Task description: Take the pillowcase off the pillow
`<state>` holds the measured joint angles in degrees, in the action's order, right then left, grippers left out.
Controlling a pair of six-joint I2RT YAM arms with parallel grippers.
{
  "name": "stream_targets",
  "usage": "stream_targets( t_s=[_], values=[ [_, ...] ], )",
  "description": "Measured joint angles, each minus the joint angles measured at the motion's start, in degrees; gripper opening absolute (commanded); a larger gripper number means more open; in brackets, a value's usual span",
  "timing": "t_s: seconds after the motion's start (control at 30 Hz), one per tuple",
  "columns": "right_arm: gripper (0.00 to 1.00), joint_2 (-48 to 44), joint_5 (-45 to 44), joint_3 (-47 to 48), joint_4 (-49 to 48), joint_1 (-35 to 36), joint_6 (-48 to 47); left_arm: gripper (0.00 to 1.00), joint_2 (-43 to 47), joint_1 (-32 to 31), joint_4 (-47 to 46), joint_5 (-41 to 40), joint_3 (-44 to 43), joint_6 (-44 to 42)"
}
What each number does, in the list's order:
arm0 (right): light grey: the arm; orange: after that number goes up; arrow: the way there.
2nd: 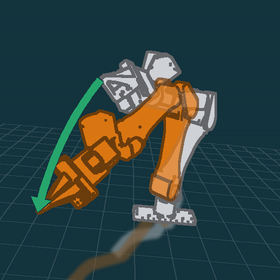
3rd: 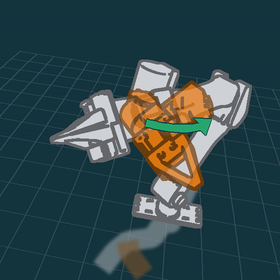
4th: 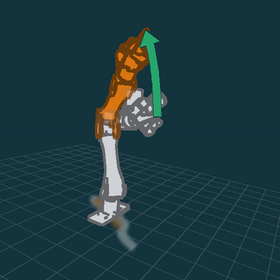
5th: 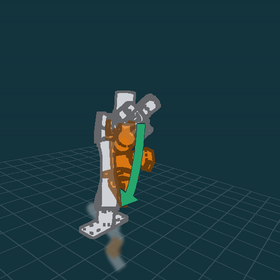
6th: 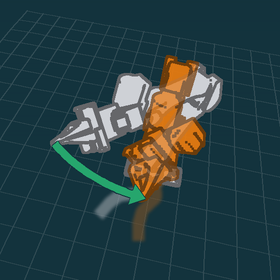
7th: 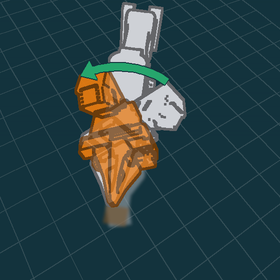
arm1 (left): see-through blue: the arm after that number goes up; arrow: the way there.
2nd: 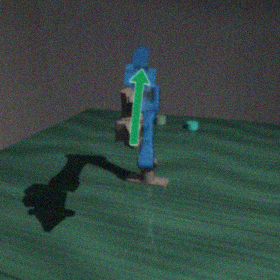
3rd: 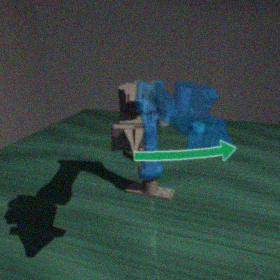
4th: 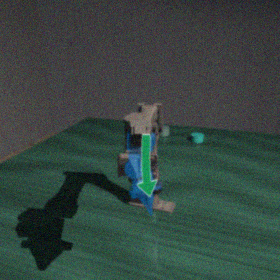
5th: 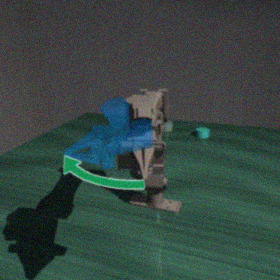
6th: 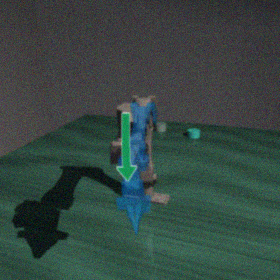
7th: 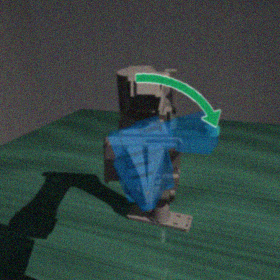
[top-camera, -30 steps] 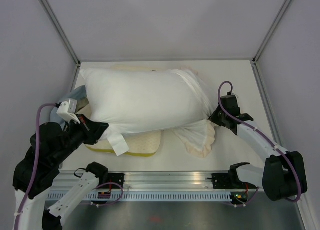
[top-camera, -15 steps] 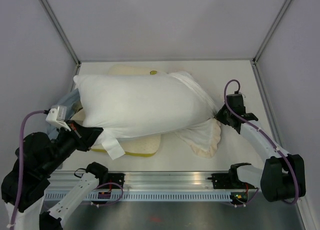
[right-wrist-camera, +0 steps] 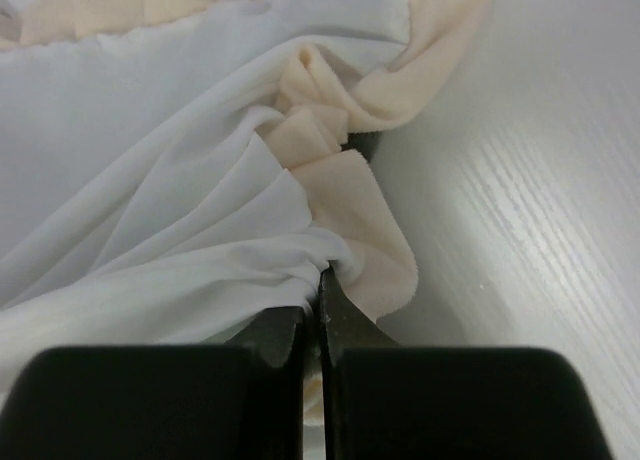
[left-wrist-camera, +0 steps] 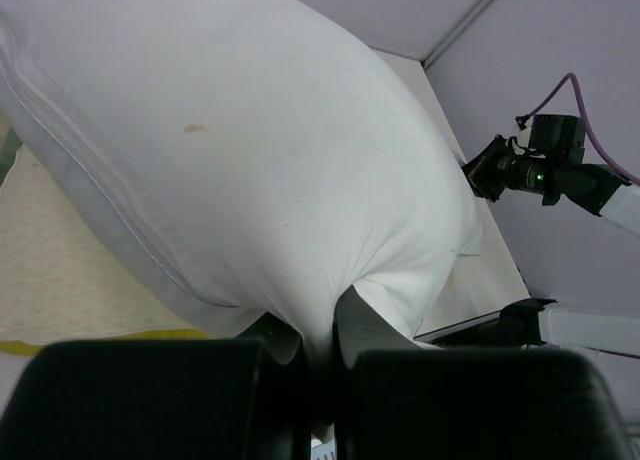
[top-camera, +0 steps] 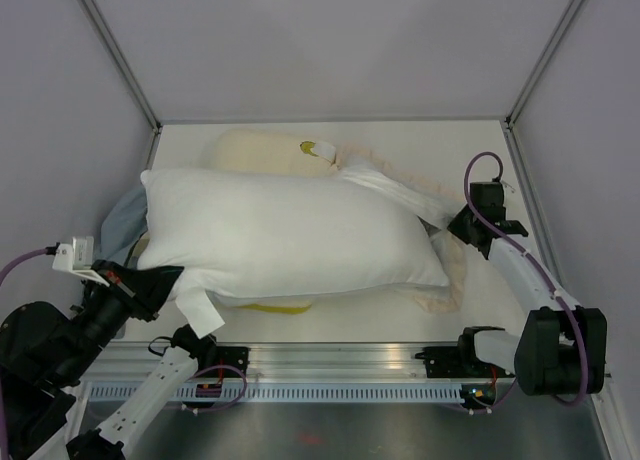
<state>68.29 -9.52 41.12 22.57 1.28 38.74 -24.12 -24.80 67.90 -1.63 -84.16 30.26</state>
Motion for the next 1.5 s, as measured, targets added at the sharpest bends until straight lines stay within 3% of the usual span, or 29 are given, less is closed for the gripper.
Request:
stream_targets(
  t_s=[0.53, 0.73, 1.07, 1.27, 1.3, 1.43, 1.5],
  values=[
    [0.00, 11.1, 0.6, 29.5, 7.5, -13.8, -0.8, 0.02, 2.1, -0.1, 3.8, -2.7, -0.2, -0.3],
    [0.00, 14.4, 2.2, 39.6, 8.0, -16.5, 0.3, 0.02, 4.5, -0.1, 3.6, -2.3, 6.6, -0.5],
    [0.00, 36.5, 8.2, 73.0, 4.5, -16.6, 2.0, 0.02, 2.8, 0.0, -5.4, 0.2, 22.7, 0.3],
    [0.02, 45.5, 7.2, 78.5, 2.3, -16.5, 1.6, 0.02, 0.9, 0.0, -8.2, 0.3, 23.7, 0.8],
    [0.37, 46.5, 7.2, 78.7, 2.3, -16.5, 1.5, 0.02, 0.9, 0.0, -8.2, 0.3, 23.7, 0.8],
    [0.98, 48.3, 6.6, 78.7, 5.5, -15.8, -1.0, 0.02, 0.9, 0.0, -8.2, 0.3, 23.7, 0.9],
    [0.98, 48.0, 4.3, 78.3, 7.7, -14.6, -2.7, 0.02, 1.1, 0.0, -8.6, 0.7, 24.2, 1.4]
  ],
)
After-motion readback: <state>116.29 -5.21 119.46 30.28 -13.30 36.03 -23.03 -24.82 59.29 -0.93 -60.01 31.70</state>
